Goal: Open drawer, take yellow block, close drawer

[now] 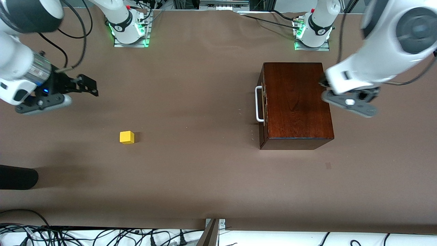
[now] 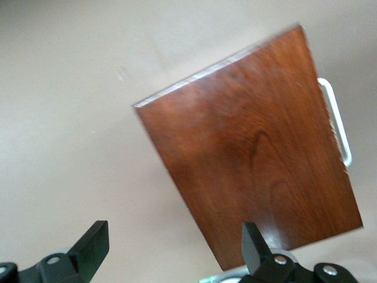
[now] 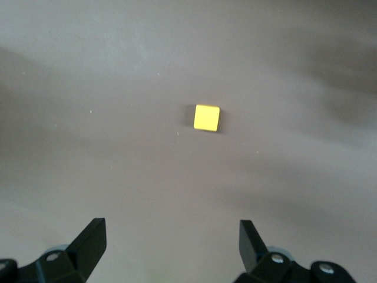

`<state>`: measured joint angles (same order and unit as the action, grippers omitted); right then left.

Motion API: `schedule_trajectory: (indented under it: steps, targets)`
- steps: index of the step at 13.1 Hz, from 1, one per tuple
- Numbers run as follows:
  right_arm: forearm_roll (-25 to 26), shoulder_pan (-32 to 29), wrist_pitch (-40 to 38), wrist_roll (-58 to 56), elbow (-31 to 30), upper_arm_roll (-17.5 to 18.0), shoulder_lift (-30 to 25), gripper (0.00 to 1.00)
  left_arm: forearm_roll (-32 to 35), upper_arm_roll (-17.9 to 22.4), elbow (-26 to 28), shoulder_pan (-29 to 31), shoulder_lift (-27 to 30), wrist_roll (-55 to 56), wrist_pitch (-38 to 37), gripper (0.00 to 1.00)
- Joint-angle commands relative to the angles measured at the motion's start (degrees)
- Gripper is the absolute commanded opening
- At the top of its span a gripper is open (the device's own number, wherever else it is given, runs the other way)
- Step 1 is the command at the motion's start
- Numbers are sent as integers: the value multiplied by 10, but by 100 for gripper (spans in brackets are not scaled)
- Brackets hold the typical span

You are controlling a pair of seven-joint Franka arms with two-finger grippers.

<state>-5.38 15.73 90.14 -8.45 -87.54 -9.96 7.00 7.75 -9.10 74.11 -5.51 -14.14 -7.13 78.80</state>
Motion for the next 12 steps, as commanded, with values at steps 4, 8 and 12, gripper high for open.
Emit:
schedule_trajectory:
  steps: [4, 8, 12]
  targets:
    - [9, -8, -23, -36, 3, -4, -26, 100, -52, 34, 156, 45, 132, 73, 95, 100]
    - [12, -7, -17, -37, 5, -4, -24, 100, -73, 43, 234, 60, 176, 75, 160, 100]
    - [27, -6, -10, -35, 4, -2, -23, 100, -71, 50, 240, 60, 174, 74, 166, 100]
